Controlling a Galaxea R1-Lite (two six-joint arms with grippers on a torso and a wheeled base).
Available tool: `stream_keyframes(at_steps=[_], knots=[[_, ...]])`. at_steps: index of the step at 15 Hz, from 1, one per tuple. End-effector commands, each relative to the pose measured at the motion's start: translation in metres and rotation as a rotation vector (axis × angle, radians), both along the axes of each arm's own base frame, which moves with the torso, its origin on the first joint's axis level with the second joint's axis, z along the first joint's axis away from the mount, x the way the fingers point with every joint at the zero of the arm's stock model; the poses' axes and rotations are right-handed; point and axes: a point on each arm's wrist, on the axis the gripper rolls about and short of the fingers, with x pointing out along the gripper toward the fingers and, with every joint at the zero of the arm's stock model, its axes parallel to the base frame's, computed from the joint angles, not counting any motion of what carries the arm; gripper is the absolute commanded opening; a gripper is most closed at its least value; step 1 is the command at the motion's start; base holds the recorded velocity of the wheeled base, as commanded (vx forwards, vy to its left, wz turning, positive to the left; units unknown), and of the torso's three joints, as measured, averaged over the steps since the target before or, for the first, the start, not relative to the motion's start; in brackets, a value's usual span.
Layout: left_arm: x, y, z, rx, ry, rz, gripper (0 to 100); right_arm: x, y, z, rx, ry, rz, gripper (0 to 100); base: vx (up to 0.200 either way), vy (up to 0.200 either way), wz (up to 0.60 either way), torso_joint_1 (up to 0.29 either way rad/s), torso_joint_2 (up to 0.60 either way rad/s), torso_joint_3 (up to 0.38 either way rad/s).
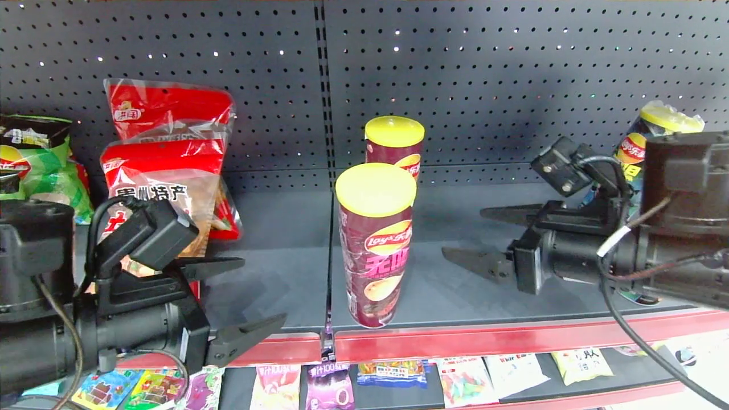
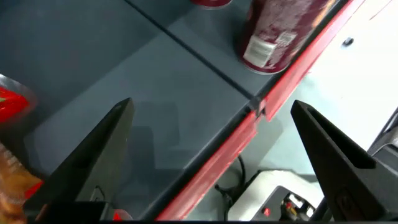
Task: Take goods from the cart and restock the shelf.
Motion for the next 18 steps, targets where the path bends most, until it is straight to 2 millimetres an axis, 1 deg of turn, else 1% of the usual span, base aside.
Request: stream_keyframes(at_steps=[1, 2, 3, 4, 6, 9, 13, 16, 18], knots=[[0.014, -0.016, -0.013, 0.035, 0.064, -0.041, 100, -0.047, -0.028, 0.0, 0.019, -0.034, 0.004, 100, 0.0, 0.0, 0.0, 0.0, 0.0, 0.0], [0.018, -0.021, -0.018, 0.045, 0.082, -0.054, 100, -0.062, -0.037, -0.006, 0.019, -0.035, 0.009, 100, 0.0, 0.0, 0.0, 0.0, 0.0, 0.0], [0.021, -0.026, -0.022, 0.056, 0.099, -0.065, 100, -0.072, -0.043, -0.01, 0.019, -0.036, 0.007, 100, 0.0, 0.0, 0.0, 0.0, 0.0, 0.0], [0.026, -0.031, -0.024, 0.064, 0.103, -0.075, 100, -0.081, -0.05, -0.013, 0.025, -0.041, -0.001, 100, 0.0, 0.0, 0.0, 0.0, 0.0, 0.0], [0.038, -0.038, -0.026, 0.064, 0.101, -0.077, 100, -0.09, -0.056, -0.014, 0.035, -0.056, -0.009, 100, 0.0, 0.0, 0.0, 0.0, 0.0, 0.0], [0.053, -0.047, -0.025, 0.066, 0.095, -0.072, 100, -0.09, -0.059, -0.012, 0.039, -0.067, -0.027, 100, 0.0, 0.0, 0.0, 0.0, 0.0, 0.0], [0.063, -0.061, -0.03, 0.075, 0.096, -0.091, 100, -0.089, -0.059, -0.011, 0.041, -0.071, -0.034, 100, 0.0, 0.0, 0.0, 0.0, 0.0, 0.0], [0.072, -0.067, -0.029, 0.069, 0.085, -0.091, 100, -0.089, -0.06, -0.011, 0.041, -0.071, -0.041, 100, 0.0, 0.0, 0.0, 0.0, 0.0, 0.0], [0.073, -0.067, -0.03, 0.071, 0.089, -0.089, 100, -0.089, -0.06, -0.011, 0.041, -0.071, -0.043, 100, 0.0, 0.0, 0.0, 0.0, 0.0, 0.0]])
